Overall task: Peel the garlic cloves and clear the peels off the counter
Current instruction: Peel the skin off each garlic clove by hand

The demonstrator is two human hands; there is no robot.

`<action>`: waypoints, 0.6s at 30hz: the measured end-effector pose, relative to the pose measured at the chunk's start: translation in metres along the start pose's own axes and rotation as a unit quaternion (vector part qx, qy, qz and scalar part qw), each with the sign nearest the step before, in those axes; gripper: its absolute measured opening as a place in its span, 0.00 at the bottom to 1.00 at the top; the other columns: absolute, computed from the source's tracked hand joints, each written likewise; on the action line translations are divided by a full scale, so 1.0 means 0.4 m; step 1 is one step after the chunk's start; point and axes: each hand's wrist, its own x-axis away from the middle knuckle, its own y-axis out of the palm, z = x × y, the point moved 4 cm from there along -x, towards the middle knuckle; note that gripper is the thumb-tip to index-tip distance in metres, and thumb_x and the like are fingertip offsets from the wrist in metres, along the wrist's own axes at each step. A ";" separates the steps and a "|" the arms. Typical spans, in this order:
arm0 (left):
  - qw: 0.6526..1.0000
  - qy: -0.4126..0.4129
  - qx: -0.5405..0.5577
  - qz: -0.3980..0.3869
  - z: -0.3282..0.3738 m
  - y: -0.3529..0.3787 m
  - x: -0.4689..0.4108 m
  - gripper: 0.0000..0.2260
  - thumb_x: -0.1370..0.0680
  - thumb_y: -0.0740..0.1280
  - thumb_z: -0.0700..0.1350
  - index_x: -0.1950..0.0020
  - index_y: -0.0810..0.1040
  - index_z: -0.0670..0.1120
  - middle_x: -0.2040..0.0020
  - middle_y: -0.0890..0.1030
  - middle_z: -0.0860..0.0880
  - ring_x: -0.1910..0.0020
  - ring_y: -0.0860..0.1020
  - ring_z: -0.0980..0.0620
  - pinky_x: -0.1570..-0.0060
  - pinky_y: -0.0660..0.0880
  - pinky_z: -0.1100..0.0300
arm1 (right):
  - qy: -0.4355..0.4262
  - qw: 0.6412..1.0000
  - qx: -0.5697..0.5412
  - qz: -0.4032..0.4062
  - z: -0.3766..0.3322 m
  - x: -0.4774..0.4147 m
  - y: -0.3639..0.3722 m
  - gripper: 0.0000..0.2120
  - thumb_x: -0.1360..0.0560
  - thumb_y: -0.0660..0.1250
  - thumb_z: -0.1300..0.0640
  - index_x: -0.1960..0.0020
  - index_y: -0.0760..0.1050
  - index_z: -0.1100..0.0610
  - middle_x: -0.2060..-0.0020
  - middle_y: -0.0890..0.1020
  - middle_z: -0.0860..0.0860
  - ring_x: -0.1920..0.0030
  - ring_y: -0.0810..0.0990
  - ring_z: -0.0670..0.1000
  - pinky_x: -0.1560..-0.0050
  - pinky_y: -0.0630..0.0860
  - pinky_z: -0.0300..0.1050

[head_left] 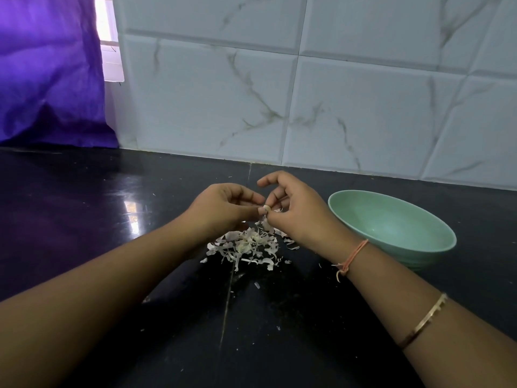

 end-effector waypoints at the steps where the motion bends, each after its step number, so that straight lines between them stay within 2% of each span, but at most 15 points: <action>1: 1.000 0.001 0.001 -0.003 0.001 0.001 0.001 0.05 0.29 0.72 0.39 0.54 0.81 0.44 0.57 0.84 0.43 0.59 0.80 0.52 0.59 0.77 0.63 | 0.001 1.000 -0.007 0.007 0.001 -0.001 0.000 0.17 0.30 0.69 0.65 0.45 0.72 0.51 0.67 0.75 0.45 0.66 0.74 0.46 0.59 0.74 0.40; 4: 1.000 0.013 0.005 0.017 0.001 -0.002 -0.001 0.03 0.29 0.72 0.39 0.57 0.81 0.44 0.62 0.83 0.46 0.64 0.79 0.56 0.60 0.77 0.63 | -0.003 1.000 -0.013 0.022 0.000 0.000 -0.001 0.18 0.30 0.69 0.65 0.44 0.72 0.50 0.66 0.76 0.45 0.65 0.76 0.47 0.59 0.75 0.41; 8: 0.997 0.015 0.054 0.050 0.003 -0.009 -0.001 0.02 0.27 0.70 0.37 0.59 0.80 0.42 0.69 0.82 0.51 0.70 0.78 0.60 0.69 0.74 0.69 | -0.002 0.999 -0.020 0.025 -0.007 0.002 -0.003 0.19 0.30 0.67 0.67 0.45 0.71 0.49 0.62 0.77 0.46 0.60 0.80 0.51 0.59 0.76 0.40; 12: 0.993 -0.003 0.097 0.063 0.001 -0.015 -0.001 0.04 0.24 0.66 0.38 0.58 0.77 0.43 0.64 0.82 0.48 0.65 0.79 0.57 0.69 0.73 0.68 | 0.021 1.000 0.000 0.014 0.007 0.001 0.000 0.15 0.28 0.65 0.67 0.47 0.73 0.50 0.58 0.79 0.48 0.60 0.80 0.49 0.58 0.75 0.39; 16: 0.988 -0.007 0.144 0.062 0.003 -0.005 -0.004 0.05 0.21 0.60 0.38 0.57 0.72 0.43 0.64 0.81 0.46 0.70 0.80 0.58 0.71 0.76 0.68 | 0.008 0.998 0.032 0.053 0.007 0.001 -0.001 0.08 0.26 0.65 0.63 0.56 0.77 0.51 0.64 0.78 0.44 0.66 0.77 0.42 0.63 0.71 0.30; 18: 0.991 0.019 0.117 0.065 0.004 -0.002 -0.006 0.04 0.21 0.61 0.37 0.56 0.72 0.43 0.64 0.80 0.46 0.71 0.79 0.59 0.69 0.77 0.67 | 0.002 0.997 0.008 0.081 0.004 -0.002 -0.009 0.08 0.26 0.65 0.62 0.58 0.75 0.50 0.65 0.79 0.44 0.66 0.77 0.43 0.62 0.74 0.34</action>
